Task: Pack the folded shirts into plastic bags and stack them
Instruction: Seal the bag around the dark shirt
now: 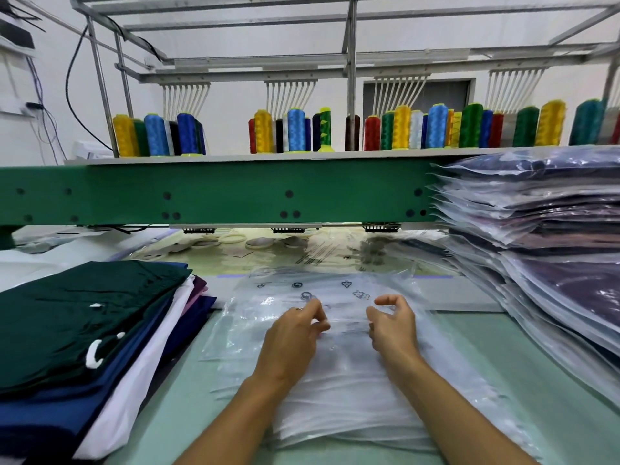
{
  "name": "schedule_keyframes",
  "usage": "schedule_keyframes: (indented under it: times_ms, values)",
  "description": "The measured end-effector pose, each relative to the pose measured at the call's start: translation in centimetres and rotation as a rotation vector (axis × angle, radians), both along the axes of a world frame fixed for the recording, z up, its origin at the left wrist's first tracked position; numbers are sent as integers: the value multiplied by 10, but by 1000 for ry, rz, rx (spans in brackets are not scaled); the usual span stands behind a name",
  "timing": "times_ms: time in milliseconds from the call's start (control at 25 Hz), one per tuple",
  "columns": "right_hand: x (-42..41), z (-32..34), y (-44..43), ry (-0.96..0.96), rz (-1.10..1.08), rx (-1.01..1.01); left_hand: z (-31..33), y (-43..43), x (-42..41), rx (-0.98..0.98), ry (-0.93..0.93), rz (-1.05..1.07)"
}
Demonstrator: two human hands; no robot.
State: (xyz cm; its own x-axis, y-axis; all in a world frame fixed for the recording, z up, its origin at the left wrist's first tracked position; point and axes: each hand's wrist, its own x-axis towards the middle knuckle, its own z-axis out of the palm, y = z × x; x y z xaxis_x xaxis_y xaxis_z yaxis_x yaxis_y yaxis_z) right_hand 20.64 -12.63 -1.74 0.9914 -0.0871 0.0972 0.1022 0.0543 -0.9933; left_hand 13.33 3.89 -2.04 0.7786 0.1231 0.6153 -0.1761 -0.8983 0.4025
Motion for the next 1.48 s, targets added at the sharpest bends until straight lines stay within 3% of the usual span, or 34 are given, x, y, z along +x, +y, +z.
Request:
schedule_keyframes:
  times_ms: [440,800,960,1040,1200,1480]
  values:
    - [25,-5,-32,27,-128,88,0,50,-10,-55,161,263]
    - [41,-11,-51,8,-284,111,-1,73,-12,-182,106,380]
    - [41,-10,-49,-7,-225,88,-1,74,-12,66,150,320]
    - [39,-11,-49,-2,-193,83,-2,70,-11,88,179,236]
    - [32,-11,-43,-79,-145,-44,-1,67,-8,31,148,255]
    - [20,-9,-36,-208,-152,-442,1,61,-10,27,68,191]
